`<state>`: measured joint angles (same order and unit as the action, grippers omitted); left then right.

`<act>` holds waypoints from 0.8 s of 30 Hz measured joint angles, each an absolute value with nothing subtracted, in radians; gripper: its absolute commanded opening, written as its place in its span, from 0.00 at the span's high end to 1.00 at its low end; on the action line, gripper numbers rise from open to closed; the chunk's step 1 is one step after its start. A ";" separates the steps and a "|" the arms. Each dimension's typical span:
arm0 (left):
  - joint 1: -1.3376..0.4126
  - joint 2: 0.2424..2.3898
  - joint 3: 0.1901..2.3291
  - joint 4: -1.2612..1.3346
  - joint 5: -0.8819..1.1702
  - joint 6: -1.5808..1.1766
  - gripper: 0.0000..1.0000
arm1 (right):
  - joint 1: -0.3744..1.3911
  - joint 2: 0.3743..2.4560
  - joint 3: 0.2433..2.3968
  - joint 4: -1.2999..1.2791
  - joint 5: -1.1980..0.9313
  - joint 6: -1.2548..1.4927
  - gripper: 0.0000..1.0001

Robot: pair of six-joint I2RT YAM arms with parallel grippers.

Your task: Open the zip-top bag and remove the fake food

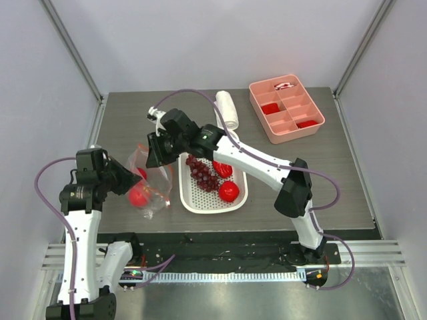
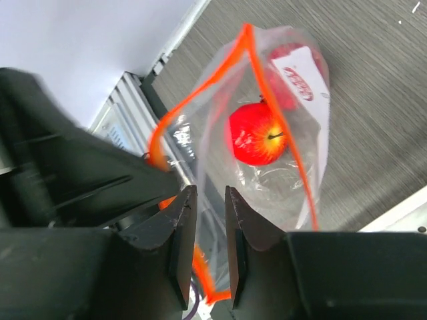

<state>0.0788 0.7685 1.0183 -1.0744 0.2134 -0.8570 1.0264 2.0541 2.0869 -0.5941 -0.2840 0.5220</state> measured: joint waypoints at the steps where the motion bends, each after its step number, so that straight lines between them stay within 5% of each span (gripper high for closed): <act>1: 0.079 0.768 1.025 -1.074 0.214 -0.858 1.00 | 1.028 2.067 2.087 -0.591 -0.283 0.523 0.68; 14: 0.079 0.765 1.113 -1.089 0.235 -0.881 1.00 | 1.076 2.240 2.112 -0.582 -0.233 0.502 0.57; 24: 0.079 0.670 1.031 -1.158 0.215 -0.851 1.00 | 1.161 2.262 2.056 -0.574 -0.187 0.469 0.34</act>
